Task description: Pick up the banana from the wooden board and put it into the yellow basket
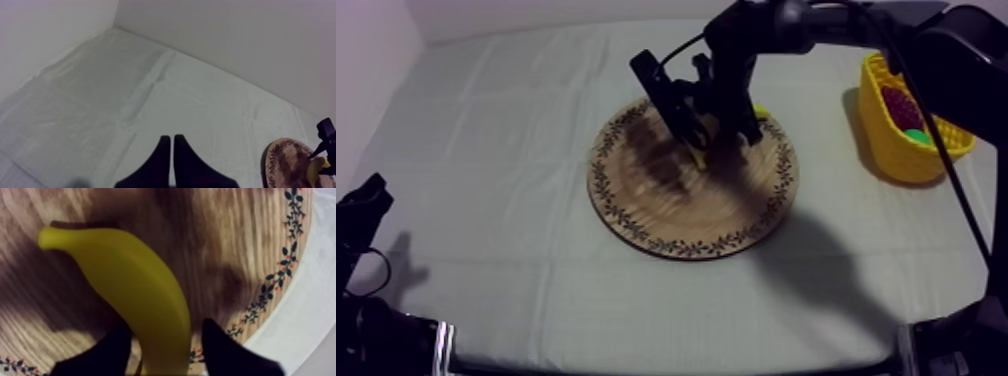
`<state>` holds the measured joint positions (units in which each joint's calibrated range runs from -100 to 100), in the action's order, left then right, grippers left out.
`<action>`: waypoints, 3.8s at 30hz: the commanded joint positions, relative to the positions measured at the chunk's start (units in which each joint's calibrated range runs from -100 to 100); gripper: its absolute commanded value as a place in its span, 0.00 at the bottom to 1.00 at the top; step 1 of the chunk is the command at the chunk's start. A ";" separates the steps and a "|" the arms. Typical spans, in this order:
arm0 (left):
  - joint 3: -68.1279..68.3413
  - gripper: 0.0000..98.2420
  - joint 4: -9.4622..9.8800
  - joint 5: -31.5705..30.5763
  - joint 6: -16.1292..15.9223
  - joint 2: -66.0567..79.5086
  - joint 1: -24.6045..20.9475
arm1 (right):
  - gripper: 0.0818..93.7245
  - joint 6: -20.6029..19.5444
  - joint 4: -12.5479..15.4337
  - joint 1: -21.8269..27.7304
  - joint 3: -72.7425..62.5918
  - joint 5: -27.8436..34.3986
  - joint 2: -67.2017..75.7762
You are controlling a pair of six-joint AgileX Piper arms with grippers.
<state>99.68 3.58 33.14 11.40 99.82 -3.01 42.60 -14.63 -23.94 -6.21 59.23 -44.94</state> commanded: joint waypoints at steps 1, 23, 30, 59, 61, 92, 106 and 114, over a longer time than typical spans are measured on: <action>-0.01 0.00 0.01 0.00 0.00 0.00 0.01 | 0.30 -0.23 0.60 -0.26 0.37 -0.34 0.10; -0.01 0.00 0.01 0.00 0.00 0.00 0.01 | 0.17 1.12 2.69 -0.35 0.66 3.31 10.59; -0.01 0.00 0.01 0.00 0.00 0.00 0.01 | 0.17 3.17 3.73 -0.65 -2.01 10.06 18.86; -0.01 0.00 0.01 0.00 0.00 0.00 0.01 | 0.23 -13.18 4.49 -0.61 -4.89 20.85 27.93; -0.01 0.00 0.01 0.00 0.00 0.00 0.01 | 0.23 -15.59 5.05 0.30 -6.67 22.41 27.06; -0.01 0.00 0.01 0.00 0.00 0.00 0.01 | 0.23 -30.66 6.54 28.26 -9.40 32.70 27.82; -0.01 0.00 0.01 0.00 0.00 0.00 0.01 | 0.25 -31.28 6.12 30.69 0.03 32.34 32.25; -0.01 0.00 0.01 0.00 0.00 0.00 0.01 | 0.26 -32.01 6.08 31.07 9.98 27.17 30.34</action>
<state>99.68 3.58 33.14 11.40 99.82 -3.01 10.69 -8.51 7.11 1.62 87.26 -14.05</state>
